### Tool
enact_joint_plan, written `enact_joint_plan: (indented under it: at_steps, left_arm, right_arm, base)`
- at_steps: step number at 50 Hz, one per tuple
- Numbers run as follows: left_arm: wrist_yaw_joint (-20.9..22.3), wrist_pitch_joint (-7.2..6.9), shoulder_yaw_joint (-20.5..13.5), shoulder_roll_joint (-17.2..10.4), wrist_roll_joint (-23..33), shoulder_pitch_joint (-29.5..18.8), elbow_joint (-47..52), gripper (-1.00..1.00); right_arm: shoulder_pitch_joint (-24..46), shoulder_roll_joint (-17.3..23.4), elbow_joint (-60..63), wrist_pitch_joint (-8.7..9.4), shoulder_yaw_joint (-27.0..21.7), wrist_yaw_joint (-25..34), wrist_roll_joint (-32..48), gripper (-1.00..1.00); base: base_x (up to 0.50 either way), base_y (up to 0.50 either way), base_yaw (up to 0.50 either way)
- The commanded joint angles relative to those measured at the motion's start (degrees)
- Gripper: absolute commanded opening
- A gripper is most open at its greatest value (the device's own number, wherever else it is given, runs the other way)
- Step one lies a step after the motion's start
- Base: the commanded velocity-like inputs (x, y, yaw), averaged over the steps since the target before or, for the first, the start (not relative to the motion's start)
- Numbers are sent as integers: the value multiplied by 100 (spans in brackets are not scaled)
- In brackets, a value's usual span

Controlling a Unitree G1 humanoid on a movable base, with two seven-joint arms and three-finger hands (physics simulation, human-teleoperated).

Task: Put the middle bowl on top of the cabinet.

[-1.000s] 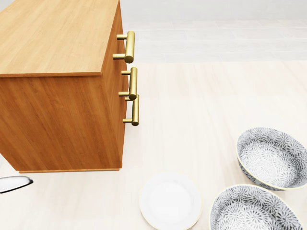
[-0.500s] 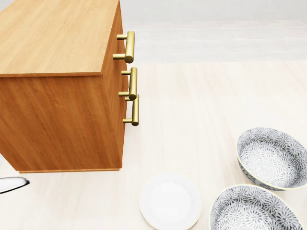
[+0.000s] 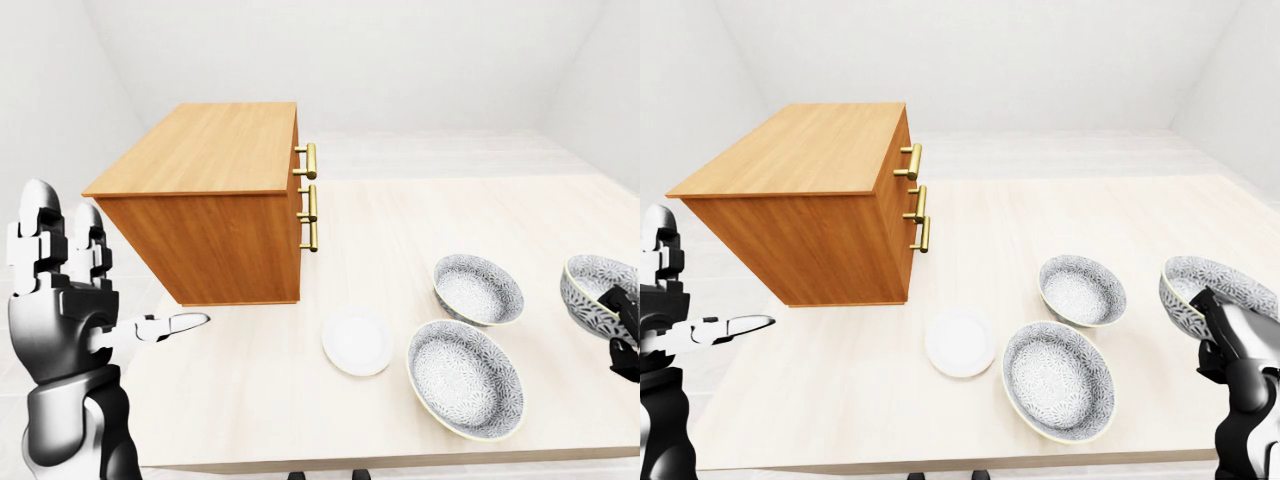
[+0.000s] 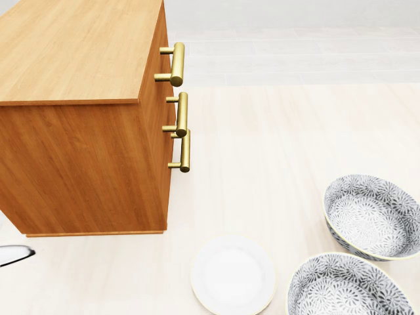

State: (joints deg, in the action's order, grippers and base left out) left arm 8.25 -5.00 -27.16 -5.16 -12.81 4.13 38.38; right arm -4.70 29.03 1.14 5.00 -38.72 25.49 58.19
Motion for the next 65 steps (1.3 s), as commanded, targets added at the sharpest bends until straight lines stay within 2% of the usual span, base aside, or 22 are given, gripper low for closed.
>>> enact_joint_plan:
  at_steps: [1, 5, 25, 29, 38, 45, 49, 65]
  left_arm:
    - [35, 0, -63, -39, -59, -16, -96, 100]
    - [29, 0, -47, -59, -32, -31, -140, 100]
    - [106, 0, -212, -43, -161, 70, 114, 100]
    - [138, 0, -261, -20, -200, 115, 181, 100]
    - [240, 0, -306, 46, -182, 192, 133, 100]
    - [263, 0, -280, 56, -143, 171, 10, 100]
    - [247, 0, -208, 56, -65, 123, -153, 100]
    - [231, 0, -192, -27, -118, 53, -423, 100]
  right_arm:
    - [486, 145, 1081, 0, -111, 1096, 633, -100]
    - [794, 246, 1330, 0, 62, 1451, 892, -100]
    - [2335, 627, 2218, 0, 1042, 1451, 1689, -100]
    - [2826, 666, 2374, 0, 1437, 1451, 2018, -100]
    - [3834, 482, 2398, 0, 2051, 1451, 2673, -100]
    - [4574, 323, 2009, 0, 2320, 1451, 2932, -100]
    - [5157, 183, 1703, 0, 2512, 1451, 3026, -100]
    - [6573, -446, 493, 0, 3028, 1451, 3110, -100]
  base:
    - [0, 0, 0]
    - [0, 0, 0]
    - [0, 0, 0]
    - [0, 0, 0]
    - [0, 0, 0]
    - [0, 0, 0]
    - [0, 0, 0]
    - [0, 0, 0]
